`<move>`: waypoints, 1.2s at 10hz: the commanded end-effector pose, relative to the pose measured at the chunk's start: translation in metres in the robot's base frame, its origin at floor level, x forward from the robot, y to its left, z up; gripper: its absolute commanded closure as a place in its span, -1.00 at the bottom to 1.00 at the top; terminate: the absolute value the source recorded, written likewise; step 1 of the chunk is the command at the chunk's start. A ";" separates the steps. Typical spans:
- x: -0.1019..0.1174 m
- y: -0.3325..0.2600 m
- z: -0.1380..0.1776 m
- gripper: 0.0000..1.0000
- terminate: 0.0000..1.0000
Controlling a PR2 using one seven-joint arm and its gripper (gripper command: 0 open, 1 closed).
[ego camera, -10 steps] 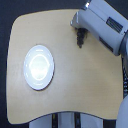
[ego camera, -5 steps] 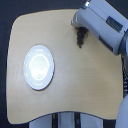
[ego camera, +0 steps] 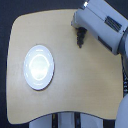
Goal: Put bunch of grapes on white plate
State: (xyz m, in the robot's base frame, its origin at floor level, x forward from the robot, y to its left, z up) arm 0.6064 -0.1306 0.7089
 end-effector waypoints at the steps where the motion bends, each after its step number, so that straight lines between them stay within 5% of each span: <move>1: -0.003 0.005 0.002 1.00 -1.00; 8: -0.005 0.008 0.013 1.00 -1.00; 12: -0.016 0.009 0.066 1.00 -1.00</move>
State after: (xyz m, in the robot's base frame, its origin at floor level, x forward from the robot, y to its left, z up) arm 0.6005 -0.1252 0.7199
